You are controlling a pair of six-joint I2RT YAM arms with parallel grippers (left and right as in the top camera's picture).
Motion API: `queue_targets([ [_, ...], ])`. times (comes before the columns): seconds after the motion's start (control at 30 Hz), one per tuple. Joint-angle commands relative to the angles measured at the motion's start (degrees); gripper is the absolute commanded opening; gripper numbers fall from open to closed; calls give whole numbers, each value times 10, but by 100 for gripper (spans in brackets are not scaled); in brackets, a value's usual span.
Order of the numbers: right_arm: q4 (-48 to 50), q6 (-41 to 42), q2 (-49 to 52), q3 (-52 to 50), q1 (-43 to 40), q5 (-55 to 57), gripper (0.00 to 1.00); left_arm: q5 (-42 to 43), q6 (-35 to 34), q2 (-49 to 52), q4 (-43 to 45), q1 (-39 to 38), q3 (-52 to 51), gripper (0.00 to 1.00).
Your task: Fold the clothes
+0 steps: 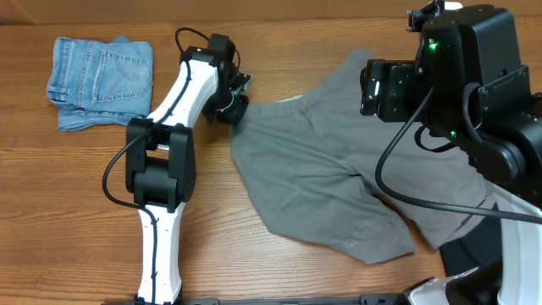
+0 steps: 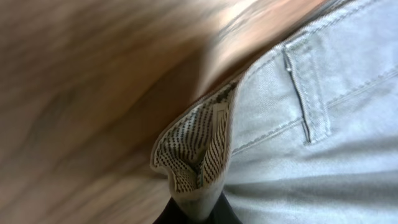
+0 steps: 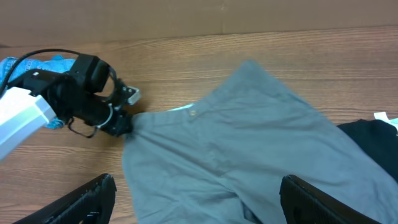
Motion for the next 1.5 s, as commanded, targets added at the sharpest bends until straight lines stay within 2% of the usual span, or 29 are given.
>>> queue_targets([
  [0.0, 1, 5, 0, 3, -4, 5, 88, -127, -64, 9, -51, 70, 48, 4],
  [0.1, 1, 5, 4, 3, -7, 10, 88, -130, -94, 6, -98, 139, 91, 4],
  [0.2, 1, 16, 8, 3, -15, 12, 88, -107, -95, 2, -139, 197, 130, 4],
  [0.33, 1, 33, 21, 3, -37, 12, 89, -5, -72, -18, -176, 257, 167, 6],
  [0.37, 1, 38, 27, 2, -45, 10, 89, 24, -64, -27, -181, 266, 174, 11],
  [0.4, 1, 43, 33, -1, -55, 10, 89, 38, -61, -36, -185, 272, 178, 22],
  [0.47, 1, 59, 47, -10, -77, 5, 90, 46, -56, -63, -190, 280, 183, 36],
  [0.57, 1, 63, 71, -45, -119, -28, 93, 49, -52, -106, -190, 279, 183, 62],
  [0.63, 1, 63, 88, -80, -149, -56, 93, 53, -52, -132, -190, 274, 183, 68],
  [0.87, 47, 62, 138, -284, -244, -124, 93, 53, -52, -211, -193, 247, 183, 72],
  [0.97, 102, 58, 140, -393, -275, -152, 86, 55, -52, -227, -193, 232, 183, 74],
  [1.0, 140, 58, 140, -456, -289, -169, 83, 61, -47, -232, -195, 218, 183, 74],
  [1.07, 199, 24, 140, -519, -297, -208, 79, 67, -38, -232, -198, 203, 183, 74],
  [1.17, 281, -20, 140, -591, -297, -245, 79, 62, -32, -230, -199, 179, 183, 74],
  [1.33, 397, -31, 140, -668, -292, -246, 79, 60, -22, -230, -197, 157, 182, 73],
  [1.47, 455, -35, 140, -704, -292, -243, 60, 61, -22, -230, -201, 155, 182, 73],
])
